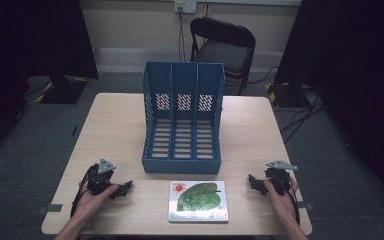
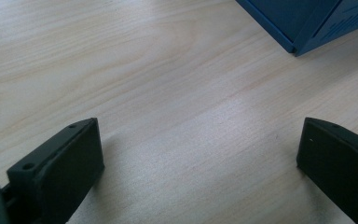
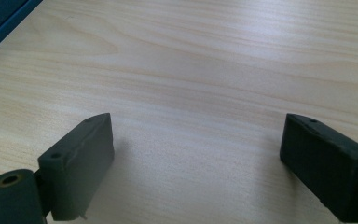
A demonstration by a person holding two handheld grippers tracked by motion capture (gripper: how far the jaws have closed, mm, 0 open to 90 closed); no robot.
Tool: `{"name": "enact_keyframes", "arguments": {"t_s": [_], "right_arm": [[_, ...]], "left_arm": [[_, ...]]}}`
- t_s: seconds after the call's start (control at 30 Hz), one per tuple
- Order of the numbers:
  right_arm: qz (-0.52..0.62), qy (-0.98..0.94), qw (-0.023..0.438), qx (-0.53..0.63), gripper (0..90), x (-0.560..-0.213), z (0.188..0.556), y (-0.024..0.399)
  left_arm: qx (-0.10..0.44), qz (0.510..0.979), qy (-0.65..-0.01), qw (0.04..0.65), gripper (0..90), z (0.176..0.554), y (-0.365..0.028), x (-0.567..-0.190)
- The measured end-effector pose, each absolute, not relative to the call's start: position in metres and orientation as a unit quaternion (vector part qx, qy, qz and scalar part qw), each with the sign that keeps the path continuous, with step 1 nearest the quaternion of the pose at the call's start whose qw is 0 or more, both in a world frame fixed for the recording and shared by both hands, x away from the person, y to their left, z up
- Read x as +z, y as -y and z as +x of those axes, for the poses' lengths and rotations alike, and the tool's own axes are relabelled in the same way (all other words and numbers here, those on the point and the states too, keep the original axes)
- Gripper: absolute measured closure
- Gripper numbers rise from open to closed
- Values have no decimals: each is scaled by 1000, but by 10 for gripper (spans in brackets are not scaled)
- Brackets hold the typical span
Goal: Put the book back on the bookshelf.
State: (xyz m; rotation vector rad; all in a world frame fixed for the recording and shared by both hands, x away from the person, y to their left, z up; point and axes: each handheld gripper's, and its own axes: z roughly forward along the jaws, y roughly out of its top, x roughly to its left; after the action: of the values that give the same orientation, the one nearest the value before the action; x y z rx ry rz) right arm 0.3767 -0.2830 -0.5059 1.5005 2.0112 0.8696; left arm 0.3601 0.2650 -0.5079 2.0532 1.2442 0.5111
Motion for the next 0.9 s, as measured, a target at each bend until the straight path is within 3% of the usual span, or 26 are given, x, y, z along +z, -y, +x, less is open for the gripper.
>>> {"name": "enact_keyframes", "arguments": {"t_s": [0.13,0.43,0.9], "right_arm": [[551,-733,242,317,89,-506,376,282],[540,-745,233,315,94,-504,377,281],[476,-782,201,349,157,-496,363,256]], "left_arm": [[192,792,-474,333,3,360,-266,-506],[189,786,-483,336,169,356,-265,-501],[161,808,-435,364,201,344,-249,-490]]}}
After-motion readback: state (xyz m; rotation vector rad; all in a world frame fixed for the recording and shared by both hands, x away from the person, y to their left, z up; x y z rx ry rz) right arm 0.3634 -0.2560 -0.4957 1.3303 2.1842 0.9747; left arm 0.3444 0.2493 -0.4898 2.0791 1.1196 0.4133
